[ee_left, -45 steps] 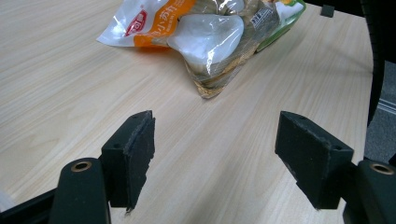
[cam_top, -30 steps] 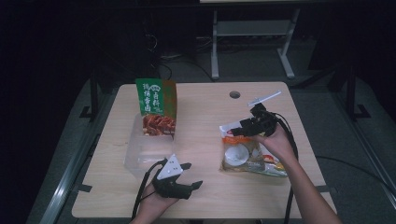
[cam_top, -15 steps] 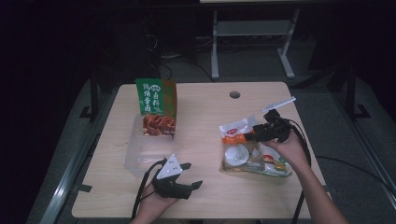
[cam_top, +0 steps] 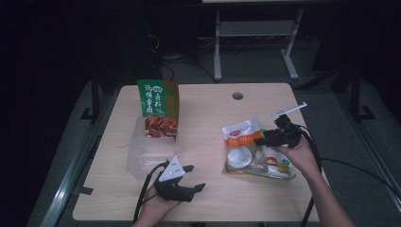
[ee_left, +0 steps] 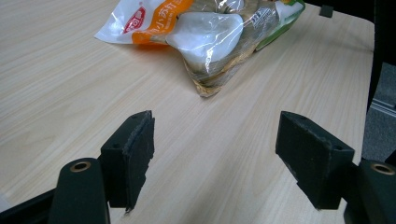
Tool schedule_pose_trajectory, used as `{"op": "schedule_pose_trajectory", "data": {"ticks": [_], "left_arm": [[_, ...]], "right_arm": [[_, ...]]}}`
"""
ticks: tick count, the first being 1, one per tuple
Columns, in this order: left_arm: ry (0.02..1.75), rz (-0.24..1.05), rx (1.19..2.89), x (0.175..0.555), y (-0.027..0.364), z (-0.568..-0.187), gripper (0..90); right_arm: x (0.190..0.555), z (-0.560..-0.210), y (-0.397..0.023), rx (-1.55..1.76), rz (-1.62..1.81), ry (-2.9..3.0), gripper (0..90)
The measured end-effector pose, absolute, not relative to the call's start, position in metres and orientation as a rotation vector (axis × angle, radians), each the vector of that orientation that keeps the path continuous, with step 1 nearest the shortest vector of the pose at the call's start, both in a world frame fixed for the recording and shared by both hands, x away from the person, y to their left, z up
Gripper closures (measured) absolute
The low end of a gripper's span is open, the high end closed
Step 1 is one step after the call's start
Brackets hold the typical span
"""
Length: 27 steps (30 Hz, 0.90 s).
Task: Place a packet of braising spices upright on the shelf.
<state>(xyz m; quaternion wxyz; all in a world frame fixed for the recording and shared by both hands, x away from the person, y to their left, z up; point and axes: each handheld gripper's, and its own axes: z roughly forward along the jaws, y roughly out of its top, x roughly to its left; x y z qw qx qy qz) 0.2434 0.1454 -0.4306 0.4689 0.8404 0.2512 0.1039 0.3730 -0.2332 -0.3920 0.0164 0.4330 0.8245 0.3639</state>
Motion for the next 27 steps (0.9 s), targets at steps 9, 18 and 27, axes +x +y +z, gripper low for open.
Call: {"op": "schedule_pose_trajectory", "data": {"ticks": [9, 18, 27], "left_arm": [[0.615, 0.248, 2.066, 0.243, 0.144, -0.431, 27.9], [0.614, 0.247, 2.065, 0.244, 0.143, -0.432, 27.9], [0.614, 0.239, 2.063, 0.245, 0.142, -0.432, 28.0]], "right_arm": [[0.378, -0.402, -0.239, 1.404, 1.106, 2.559, 36.1], [0.396, -0.419, -0.232, 1.46, 1.104, 2.593, 43.3], [0.406, -0.431, -0.224, 1.495, 1.204, 2.635, 70.6]]}}
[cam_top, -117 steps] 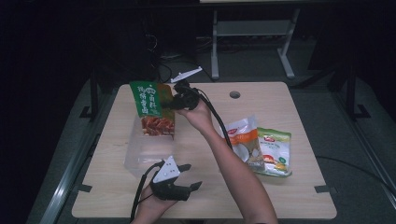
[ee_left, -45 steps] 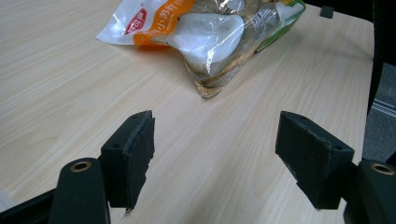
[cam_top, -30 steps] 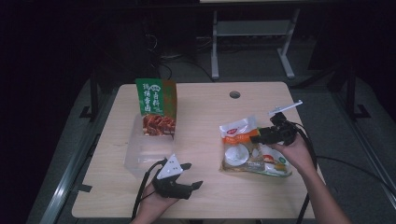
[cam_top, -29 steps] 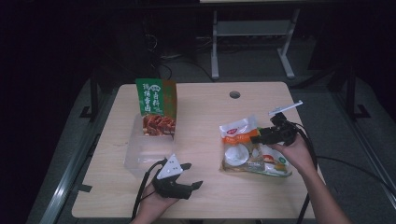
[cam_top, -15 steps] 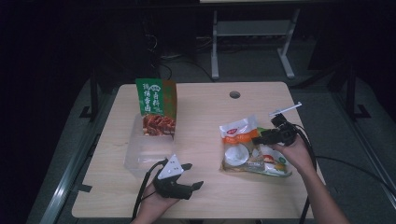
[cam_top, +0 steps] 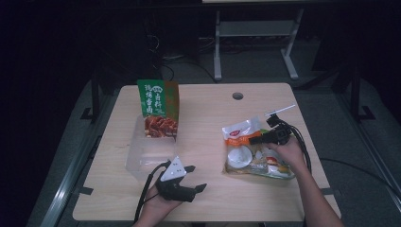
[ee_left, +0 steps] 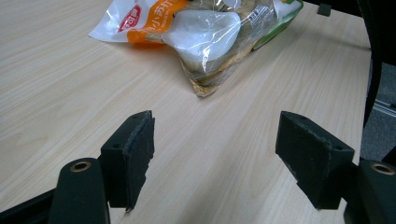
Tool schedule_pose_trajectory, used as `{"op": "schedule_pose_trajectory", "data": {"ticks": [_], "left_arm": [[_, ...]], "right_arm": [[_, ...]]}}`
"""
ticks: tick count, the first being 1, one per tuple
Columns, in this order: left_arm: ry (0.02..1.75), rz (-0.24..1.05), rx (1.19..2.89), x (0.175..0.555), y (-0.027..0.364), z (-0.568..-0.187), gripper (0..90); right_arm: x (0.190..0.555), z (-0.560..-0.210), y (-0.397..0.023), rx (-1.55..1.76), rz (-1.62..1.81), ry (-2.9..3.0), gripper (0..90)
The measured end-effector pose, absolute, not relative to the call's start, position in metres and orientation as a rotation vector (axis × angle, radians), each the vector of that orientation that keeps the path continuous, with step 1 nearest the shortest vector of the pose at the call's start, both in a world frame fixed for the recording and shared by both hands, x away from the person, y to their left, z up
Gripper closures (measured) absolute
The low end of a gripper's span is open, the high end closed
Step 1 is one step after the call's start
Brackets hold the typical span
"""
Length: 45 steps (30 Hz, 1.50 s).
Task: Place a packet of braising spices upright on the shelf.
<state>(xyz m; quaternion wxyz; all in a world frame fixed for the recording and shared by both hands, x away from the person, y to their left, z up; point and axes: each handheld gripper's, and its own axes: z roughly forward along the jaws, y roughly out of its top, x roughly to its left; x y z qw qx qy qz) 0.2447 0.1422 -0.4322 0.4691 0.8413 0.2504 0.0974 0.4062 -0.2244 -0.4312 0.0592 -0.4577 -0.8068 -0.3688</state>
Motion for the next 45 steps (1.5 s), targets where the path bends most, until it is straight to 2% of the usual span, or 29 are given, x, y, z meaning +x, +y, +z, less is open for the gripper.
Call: {"op": "schedule_pose_trajectory", "data": {"ticks": [3, 5, 15, 22, 29, 31, 34, 37, 39, 40, 41, 45], "left_arm": [[0.613, 0.236, 2.062, 0.245, 0.142, -0.432, 28.0], [0.616, 0.229, 2.06, 0.244, 0.141, -0.432, 28.0], [0.608, 0.199, 2.046, 0.248, 0.132, -0.426, 26.5], [0.637, 0.146, 2.024, 0.265, 0.11, -0.429, 25.7], [0.689, 0.066, 2.011, 0.29, 0.09, -0.444, 26.1], [0.737, -0.012, 1.966, 0.298, 0.089, -0.449, 27.4], [0.77, -0.068, 1.929, 0.308, 0.089, -0.452, 31.6], [0.771, -0.109, 1.902, 0.313, 0.088, -0.452, 39.8], [0.741, -0.126, 1.866, 0.315, 0.088, -0.449, 50.1], [0.741, -0.126, 1.866, 0.315, 0.088, -0.449, 58.2], [0.741, -0.137, 1.851, 0.315, 0.088, -0.448, 58.2], [0.728, -0.118, 1.838, 0.312, 0.087, -0.443, 79.7]], "right_arm": [[0.404, -0.43, -0.22, -1.359, -1.125, -2.449, 84.3], [0.401, -0.427, -0.218, -1.342, -1.139, -2.471, 89.2], [0.371, -0.402, -0.214, -1.22, -1.356, -2.505, 89.9], [0.344, -0.384, -0.21, -1.073, -1.501, -2.536, 90.0], [0.323, -0.376, -0.206, -0.917, -1.566, -2.574, 90.0], [0.32, -0.375, -0.205, -0.89, -1.566, -2.571, 90.0], [0.318, -0.373, -0.202, -0.846, -1.56, -2.575, 90.0], [0.317, -0.37, -0.198, -0.805, -1.544, -2.579, 90.0], [0.317, -0.369, -0.195, -0.779, -1.539, -2.571, 90.0], [0.317, -0.369, -0.195, -0.779, -1.539, -2.571, 90.0], [0.317, -0.369, -0.192, -0.769, -1.537, -2.561, 90.0], [0.319, -0.371, -0.19, -0.759, -1.547, -2.542, 90.0]]}}
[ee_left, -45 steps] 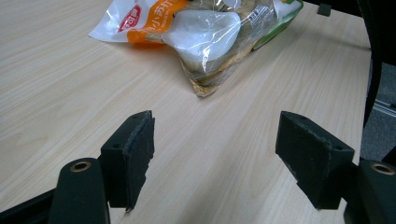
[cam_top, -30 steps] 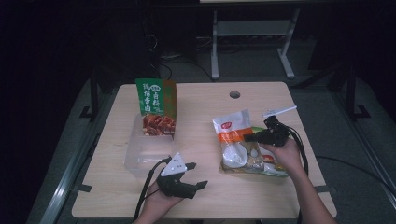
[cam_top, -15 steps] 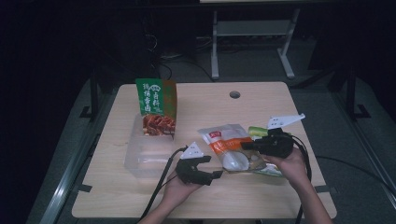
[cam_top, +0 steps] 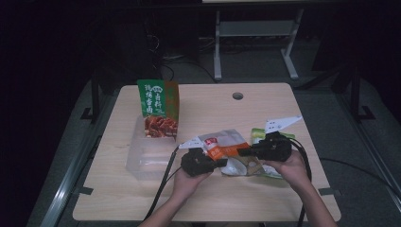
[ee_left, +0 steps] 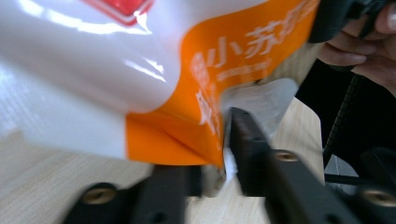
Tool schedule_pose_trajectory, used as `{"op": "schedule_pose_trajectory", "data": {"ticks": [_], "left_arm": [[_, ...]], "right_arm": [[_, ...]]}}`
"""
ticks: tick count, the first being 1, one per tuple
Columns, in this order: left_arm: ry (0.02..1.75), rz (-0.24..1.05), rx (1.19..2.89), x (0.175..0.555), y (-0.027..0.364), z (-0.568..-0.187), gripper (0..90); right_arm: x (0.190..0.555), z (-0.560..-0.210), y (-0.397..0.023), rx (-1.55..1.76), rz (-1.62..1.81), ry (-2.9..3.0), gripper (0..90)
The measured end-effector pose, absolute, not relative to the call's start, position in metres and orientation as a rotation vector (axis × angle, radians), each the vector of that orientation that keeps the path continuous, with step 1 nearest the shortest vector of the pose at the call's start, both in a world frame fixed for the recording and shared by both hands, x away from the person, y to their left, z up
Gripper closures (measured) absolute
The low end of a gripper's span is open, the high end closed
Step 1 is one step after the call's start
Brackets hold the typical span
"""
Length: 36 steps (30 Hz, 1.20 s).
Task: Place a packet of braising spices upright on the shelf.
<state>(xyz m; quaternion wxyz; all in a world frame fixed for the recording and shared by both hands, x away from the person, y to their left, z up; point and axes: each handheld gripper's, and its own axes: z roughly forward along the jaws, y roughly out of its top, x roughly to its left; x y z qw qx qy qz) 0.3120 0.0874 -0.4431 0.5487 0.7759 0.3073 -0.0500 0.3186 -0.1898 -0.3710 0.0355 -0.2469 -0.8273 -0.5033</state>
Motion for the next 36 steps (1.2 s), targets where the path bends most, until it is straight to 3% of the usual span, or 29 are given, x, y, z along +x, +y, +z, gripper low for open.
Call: {"op": "schedule_pose_trajectory", "data": {"ticks": [4, 12, 16, 19, 25, 26, 27, 29, 36], "left_arm": [[0.729, -0.034, 1.864, 0.306, 0.087, -0.438, 87.8], [0.712, 0.118, 1.95, 0.297, 0.087, -0.428, 89.3], [0.675, 0.201, 2.007, 0.292, 0.085, -0.424, 89.5], [0.66, 0.217, 2.03, 0.29, 0.083, -0.421, 89.6], [0.655, 0.223, 2.037, 0.288, 0.084, -0.423, 88.1], [0.658, 0.22, 2.035, 0.288, 0.086, -0.424, 88.1], [0.671, 0.218, 2.028, 0.287, 0.087, -0.425, 85.1], [0.69, 0.198, 2.028, 0.283, 0.089, -0.426, 70.0], [0.66, 0.239, 2.066, 0.259, 0.098, -0.428, 53.4]], "right_arm": [[0.321, -0.375, -0.191, -0.778, -1.56, -2.511, 90.0], [0.321, -0.381, -0.188, -0.784, -1.493, -2.573, 89.1], [0.319, -0.379, -0.176, -0.769, -1.362, -2.674, 80.6], [0.32, -0.379, -0.168, -0.748, -1.34, -2.677, 84.4], [0.324, -0.384, -0.161, -0.753, -1.31, -2.67, 83.5], [0.324, -0.385, -0.159, -0.757, -1.304, -2.68, 87.3], [0.324, -0.385, -0.16, -0.758, -1.304, -2.687, 89.6], [0.323, -0.385, -0.16, -0.764, -1.309, -2.685, 90.0], [0.318, -0.378, -0.164, -0.786, -1.344, -2.682, 90.0]]}}
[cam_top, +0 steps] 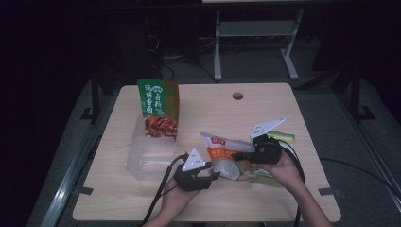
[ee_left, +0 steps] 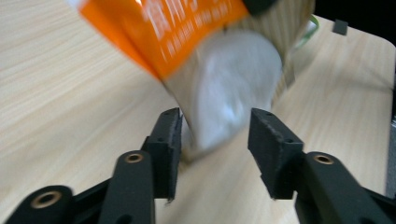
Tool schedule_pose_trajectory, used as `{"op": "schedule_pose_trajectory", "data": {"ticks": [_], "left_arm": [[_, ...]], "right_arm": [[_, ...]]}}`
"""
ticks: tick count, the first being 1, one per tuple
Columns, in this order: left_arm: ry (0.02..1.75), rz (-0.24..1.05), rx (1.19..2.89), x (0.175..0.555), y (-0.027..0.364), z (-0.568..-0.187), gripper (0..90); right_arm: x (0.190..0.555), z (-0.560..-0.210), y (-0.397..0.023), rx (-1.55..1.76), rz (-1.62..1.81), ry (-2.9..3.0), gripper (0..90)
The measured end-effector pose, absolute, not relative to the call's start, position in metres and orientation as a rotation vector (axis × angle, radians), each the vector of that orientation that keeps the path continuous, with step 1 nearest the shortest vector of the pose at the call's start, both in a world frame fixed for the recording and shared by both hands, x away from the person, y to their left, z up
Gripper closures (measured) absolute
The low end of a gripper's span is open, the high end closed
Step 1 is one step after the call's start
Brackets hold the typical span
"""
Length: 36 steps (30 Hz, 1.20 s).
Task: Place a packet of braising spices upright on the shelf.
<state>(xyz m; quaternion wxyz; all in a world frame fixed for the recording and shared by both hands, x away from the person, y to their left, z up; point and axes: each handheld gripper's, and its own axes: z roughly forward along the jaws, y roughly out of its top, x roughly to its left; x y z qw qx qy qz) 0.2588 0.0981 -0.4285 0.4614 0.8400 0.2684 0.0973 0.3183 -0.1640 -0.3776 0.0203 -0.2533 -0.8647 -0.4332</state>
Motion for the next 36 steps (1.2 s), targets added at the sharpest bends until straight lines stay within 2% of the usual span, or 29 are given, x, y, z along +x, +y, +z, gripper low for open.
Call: {"op": "schedule_pose_trajectory", "data": {"ticks": [7, 22, 36], "left_arm": [[0.619, 0.262, 2.071, 0.241, 0.111, -0.426, 44.9], [0.572, 0.236, 2.083, 0.225, 0.128, -0.433, 39.7], [0.548, 0.211, 2.083, 0.224, 0.132, -0.437, 37.3]], "right_arm": [[0.322, -0.363, -0.163, -0.81, -1.373, -2.688, 90.0], [0.334, -0.33, -0.133, -0.753, -1.441, -2.661, 90.0], [0.344, -0.314, -0.103, -0.686, -1.482, -2.638, 90.0]]}}
